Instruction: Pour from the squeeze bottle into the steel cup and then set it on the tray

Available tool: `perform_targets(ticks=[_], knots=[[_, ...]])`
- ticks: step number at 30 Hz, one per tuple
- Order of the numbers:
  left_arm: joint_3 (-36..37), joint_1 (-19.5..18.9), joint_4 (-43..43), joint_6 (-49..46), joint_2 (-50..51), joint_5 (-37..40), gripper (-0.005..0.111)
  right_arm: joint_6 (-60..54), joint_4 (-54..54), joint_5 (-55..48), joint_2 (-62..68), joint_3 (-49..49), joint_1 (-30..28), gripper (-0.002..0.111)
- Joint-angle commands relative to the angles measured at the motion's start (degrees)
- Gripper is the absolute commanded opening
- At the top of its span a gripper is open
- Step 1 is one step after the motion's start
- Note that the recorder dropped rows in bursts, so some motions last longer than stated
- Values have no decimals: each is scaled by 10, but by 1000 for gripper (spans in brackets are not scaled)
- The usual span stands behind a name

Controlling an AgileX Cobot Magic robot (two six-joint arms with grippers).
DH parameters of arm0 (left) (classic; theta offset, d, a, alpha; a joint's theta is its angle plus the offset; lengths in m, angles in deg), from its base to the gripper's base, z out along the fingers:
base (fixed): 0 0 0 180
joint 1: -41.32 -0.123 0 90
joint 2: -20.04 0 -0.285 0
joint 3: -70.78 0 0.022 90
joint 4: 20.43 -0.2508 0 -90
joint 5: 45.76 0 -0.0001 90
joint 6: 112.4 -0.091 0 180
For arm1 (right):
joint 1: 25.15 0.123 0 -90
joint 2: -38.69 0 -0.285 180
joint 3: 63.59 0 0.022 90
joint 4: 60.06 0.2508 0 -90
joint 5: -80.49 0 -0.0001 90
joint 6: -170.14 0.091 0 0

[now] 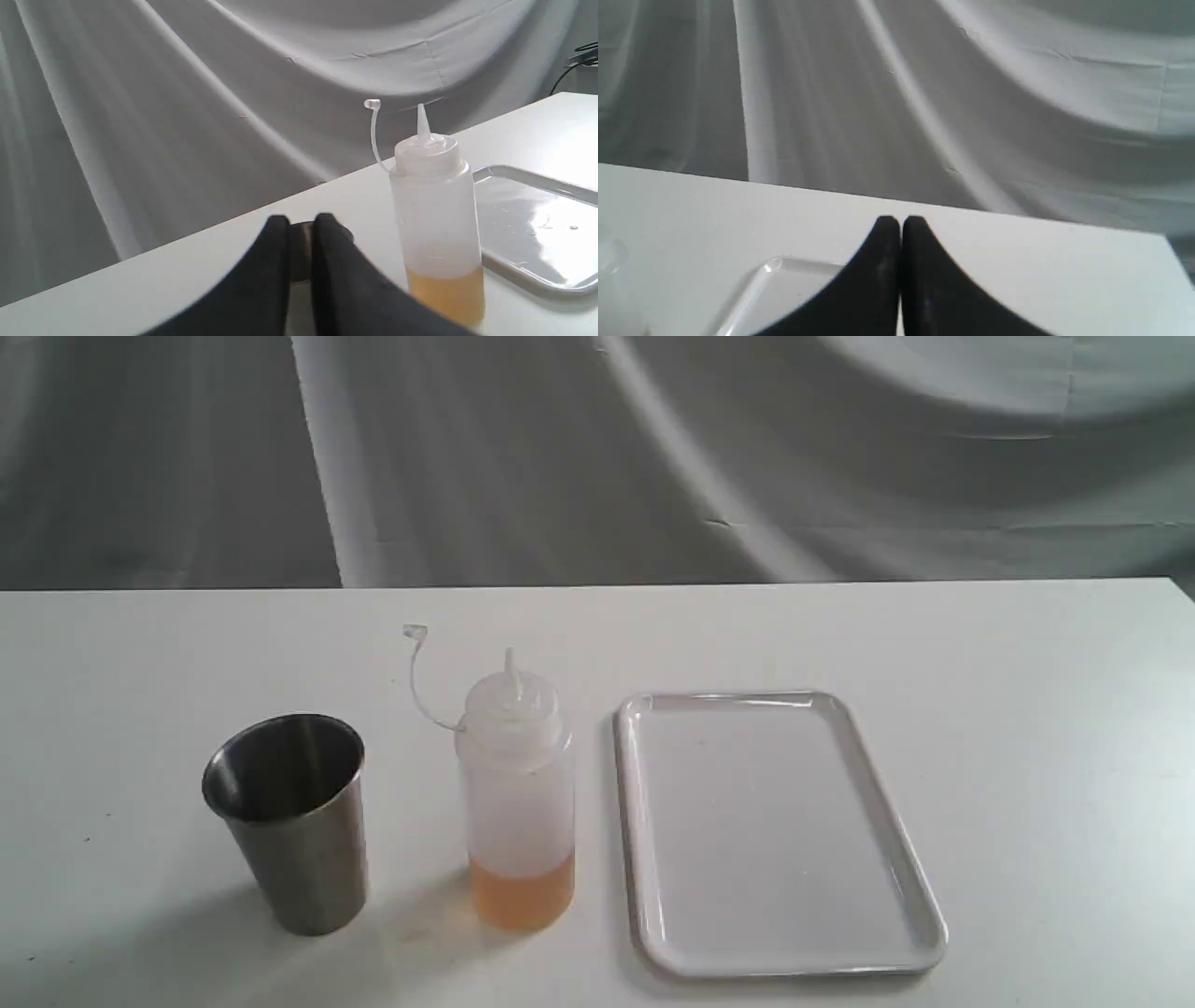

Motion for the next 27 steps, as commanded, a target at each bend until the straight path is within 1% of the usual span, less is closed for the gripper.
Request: perform_targets(ticks=[1, 4, 6, 9, 12, 15, 22, 25, 27], knots=[[3, -1, 1, 2, 2, -3, 8, -70, -9, -14, 73, 88, -4, 0], [3, -1, 1, 2, 2, -3, 8, -86, -9, -28, 130, 153, -1, 0], [3, -1, 1, 2, 2, -3, 8, -102, -8, -38, 160, 190, 12, 0], [3, -1, 1, 2, 2, -3, 8, -110, -8, -44, 200, 237, 43, 0], [3, -1, 1, 2, 2, -3, 8, -110, -10, -36, 236, 266, 86, 0], [3, -1, 1, 2, 2, -3, 8, -87, -24, 4, 262, 266, 136, 0], [3, -1, 1, 2, 2, -3, 8, 51, -117, 89, 347, 266, 264, 0], [3, -1, 1, 2, 2, -3, 8, 62, -136, 160, 382, 246, 306, 0], [3, -1, 1, 2, 2, -3, 8, 62, -136, 204, 396, 220, 320, 0]])
